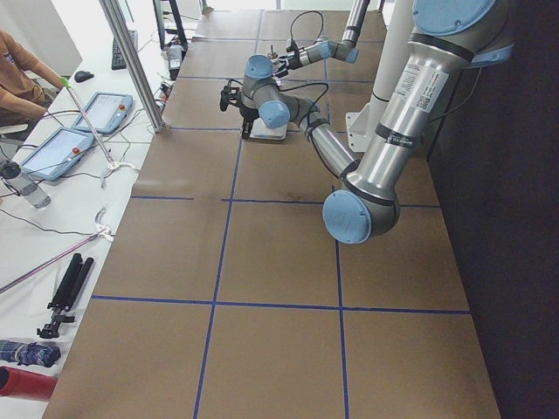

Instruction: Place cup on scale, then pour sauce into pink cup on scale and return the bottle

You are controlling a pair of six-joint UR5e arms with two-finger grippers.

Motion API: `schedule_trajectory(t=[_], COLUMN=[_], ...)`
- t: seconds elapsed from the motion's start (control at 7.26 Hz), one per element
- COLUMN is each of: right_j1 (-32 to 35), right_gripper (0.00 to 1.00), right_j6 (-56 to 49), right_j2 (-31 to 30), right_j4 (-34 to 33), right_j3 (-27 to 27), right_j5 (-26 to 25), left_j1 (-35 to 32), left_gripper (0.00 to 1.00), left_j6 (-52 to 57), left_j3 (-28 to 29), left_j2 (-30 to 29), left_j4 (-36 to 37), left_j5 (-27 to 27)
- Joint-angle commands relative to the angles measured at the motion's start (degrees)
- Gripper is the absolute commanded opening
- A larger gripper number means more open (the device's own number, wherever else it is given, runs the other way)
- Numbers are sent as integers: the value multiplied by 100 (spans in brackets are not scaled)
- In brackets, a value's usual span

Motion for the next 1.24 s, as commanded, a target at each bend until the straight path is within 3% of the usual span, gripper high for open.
schedule_trajectory(t=[0.0, 0.28, 0.55, 1.1], right_j1=[-15, -128, -391, -831], right_gripper=[100, 100, 100, 100], right_j6=[0, 0, 0, -9], right_j2=[-5, -75, -444, -899], right_j4=[29, 38, 615, 654], right_j3=[32, 286, 339, 577], right_j5=[0, -26, -131, -167], left_j1=[0, 9, 9, 0], left_gripper=[51, 51, 51, 52], left_j6=[0, 0, 0, 0], left_j3=[10, 37, 28, 10], left_j2=[0, 9, 9, 9], left_j4=[0, 0, 0, 0], left_j5=[0, 0, 0, 9])
